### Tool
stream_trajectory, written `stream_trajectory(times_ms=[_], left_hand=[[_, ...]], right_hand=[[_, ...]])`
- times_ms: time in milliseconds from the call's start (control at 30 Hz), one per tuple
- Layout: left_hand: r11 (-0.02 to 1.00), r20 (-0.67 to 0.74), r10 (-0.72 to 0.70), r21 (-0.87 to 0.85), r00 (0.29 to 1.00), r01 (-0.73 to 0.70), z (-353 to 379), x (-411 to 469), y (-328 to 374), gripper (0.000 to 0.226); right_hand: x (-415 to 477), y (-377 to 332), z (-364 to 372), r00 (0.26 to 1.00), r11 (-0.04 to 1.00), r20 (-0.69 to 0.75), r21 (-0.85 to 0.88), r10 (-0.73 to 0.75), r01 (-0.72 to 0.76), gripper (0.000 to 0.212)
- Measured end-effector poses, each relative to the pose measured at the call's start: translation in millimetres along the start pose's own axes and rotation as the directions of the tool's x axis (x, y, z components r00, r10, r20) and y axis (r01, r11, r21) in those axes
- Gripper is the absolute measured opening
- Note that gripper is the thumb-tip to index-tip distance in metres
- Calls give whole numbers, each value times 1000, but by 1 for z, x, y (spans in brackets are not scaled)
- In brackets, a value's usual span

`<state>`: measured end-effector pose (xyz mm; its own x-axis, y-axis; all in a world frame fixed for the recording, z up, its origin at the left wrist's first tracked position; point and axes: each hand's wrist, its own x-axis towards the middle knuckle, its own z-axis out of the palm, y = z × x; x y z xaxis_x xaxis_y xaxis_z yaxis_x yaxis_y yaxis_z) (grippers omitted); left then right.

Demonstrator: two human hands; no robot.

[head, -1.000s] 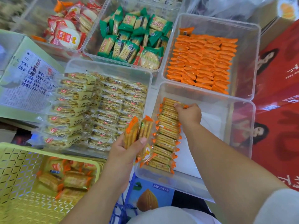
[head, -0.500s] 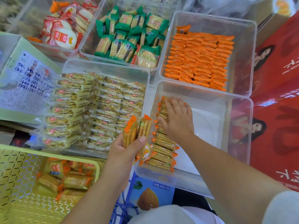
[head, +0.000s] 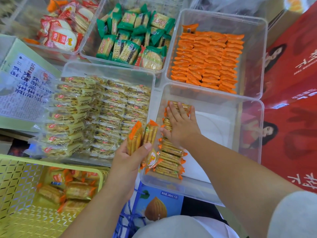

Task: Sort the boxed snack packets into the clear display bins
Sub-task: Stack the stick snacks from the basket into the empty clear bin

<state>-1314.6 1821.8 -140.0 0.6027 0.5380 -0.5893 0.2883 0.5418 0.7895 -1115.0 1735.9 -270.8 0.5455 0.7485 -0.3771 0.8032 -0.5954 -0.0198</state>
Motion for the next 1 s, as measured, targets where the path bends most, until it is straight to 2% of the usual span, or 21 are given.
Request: stream_trajectory(times_ms=[133, 200, 233, 267, 300, 367, 400, 433, 467, 500, 567, 667, 733, 800, 833, 867, 933, 1000], left_hand=[[1000, -9, 16, 13, 1000, -16, 2, -2, 0, 46], [1000, -9, 20, 21, 1000, -19, 2, -3, -1, 46], [1000, -9, 21, 19, 1000, -21, 2, -3, -1, 47], [1000, -12, 21, 10, 1000, -20, 1, -3, -2, 47], [1000, -18, 21, 0, 1000, -21, 1, -3, -2, 48], [999, -34, 25, -19, 999, -26, 1, -3, -3, 46], [999, -39, 25, -33, 999, -26, 0, -3, -3, 42], [999, -40, 21, -48, 999, -23, 0, -3, -4, 37], [998, -38, 15, -61, 999, -17, 0, -2, -4, 35], [997, -34, 11, -70, 999, -13, 0, -2, -4, 37], [997, -27, 6, -83, 1000, -8, 0, -2, -3, 46], [996, -21, 8, -94, 1000, -10, 1, -3, -1, 48], [996, -14, 8, -89, 1000, -9, 0, -3, -1, 45], [996, -14, 7, -91, 1000, -8, 0, -3, -2, 43], [996, -16, 5, -92, 1000, -6, -1, -3, -2, 41], [995, -18, 1, -95, 1000, -3, -1, -3, -2, 38], [995, -17, -4, -96, 1000, 2, 0, -3, -2, 28], [996, -9, -4, -92, 1000, 3, 0, -3, -1, 23]], right_hand=[[2, 6, -8, 999, 994, 22, 107, -33, 30, 80], [-8, 10, -10, 992, 945, -127, 326, 18, 25, 73], [-16, 10, -10, 968, 883, -225, 470, 112, 7, 69], [-26, 8, -9, 929, 784, -275, 620, 247, -25, 67], [-36, 4, -8, 884, 640, -241, 764, 401, -82, 65], [-52, -8, -8, 782, 230, 54, 941, 620, -247, 66], [-56, -15, -9, 718, 20, 234, 945, 655, -327, 68], [-60, -21, -11, 662, -134, 378, 911, 647, -390, 70], [-63, -27, -14, 632, -211, 470, 872, 616, -443, 72], [-67, -33, -18, 632, -241, 526, 842, 569, -483, 73], [-72, -45, -22, 689, -276, 560, 828, 460, -488, 73], [-76, -55, -29, 785, -244, 525, 850, 329, -466, 67], [-81, -49, -33, 805, -243, 529, 846, 268, -474, 53], [-87, -38, -39, 804, -235, 546, 834, 233, -499, 33], [-91, -32, -42, 801, -227, 549, 834, 239, -503, 33], [-93, -27, -41, 790, -223, 559, 828, 254, -515, 36], [-97, -20, -33, 730, -226, 593, 805, 339, -549, 62], [-103, -24, -29, 686, -267, 660, 751, 307, -603, 75]])
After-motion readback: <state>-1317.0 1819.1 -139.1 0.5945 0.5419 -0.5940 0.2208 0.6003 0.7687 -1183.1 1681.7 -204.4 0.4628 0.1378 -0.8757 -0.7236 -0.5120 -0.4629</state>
